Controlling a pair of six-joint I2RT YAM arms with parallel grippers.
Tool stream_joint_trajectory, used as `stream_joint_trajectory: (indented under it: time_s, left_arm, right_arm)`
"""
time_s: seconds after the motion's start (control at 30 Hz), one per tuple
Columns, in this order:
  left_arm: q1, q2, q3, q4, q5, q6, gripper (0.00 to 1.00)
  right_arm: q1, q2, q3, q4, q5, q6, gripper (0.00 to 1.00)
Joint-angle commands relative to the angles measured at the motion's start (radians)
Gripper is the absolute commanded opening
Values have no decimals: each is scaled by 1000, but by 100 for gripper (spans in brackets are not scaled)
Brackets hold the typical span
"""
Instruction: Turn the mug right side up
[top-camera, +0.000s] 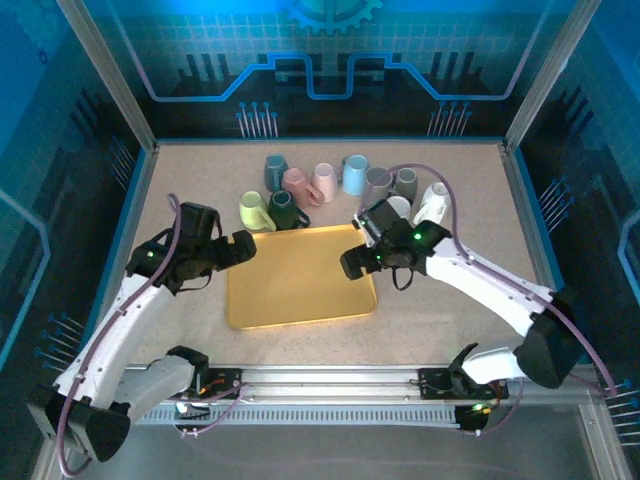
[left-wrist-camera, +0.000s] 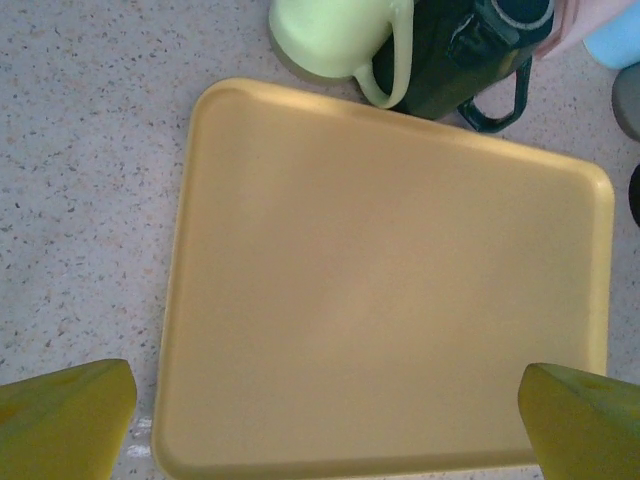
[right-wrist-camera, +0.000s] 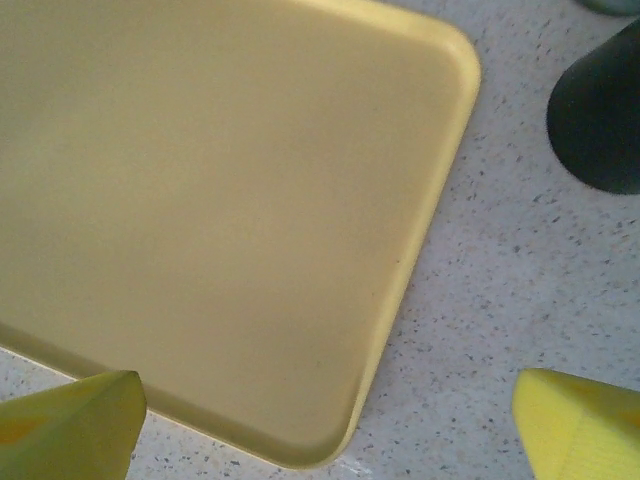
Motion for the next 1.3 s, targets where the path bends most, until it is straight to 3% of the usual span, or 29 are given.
stream_joint_trajectory:
  time_s: [0.0, 0.13, 0.33, 0.47, 0.63, 0.87, 1.27]
  left_arm:
    - [9, 28, 17, 29, 24, -45, 99]
    - [9, 88, 54, 20, -20, -76, 99]
    - [2, 258, 181, 1, -12, -183, 98]
    - [-55, 392, 299, -14, -33, -272, 97]
    - [-113, 661, 585, -143, -64, -375, 96]
    - [-126, 984, 953, -324, -71, -470, 93]
    - [-123, 1174, 1115, -358, -86, -525, 87]
  right_arm:
    - [1, 45, 41, 20, 0, 21, 89]
    - [-6, 118, 83, -22, 29, 56, 78]
    - [-7, 64, 54, 18, 89, 79, 79]
    - [-7, 38, 65, 2, 151, 114, 81]
    - [-8, -14, 45, 5, 200, 132, 80]
    - [-16, -84, -25, 41, 210, 151, 84]
    - [-72, -143, -112, 108, 126, 144, 86]
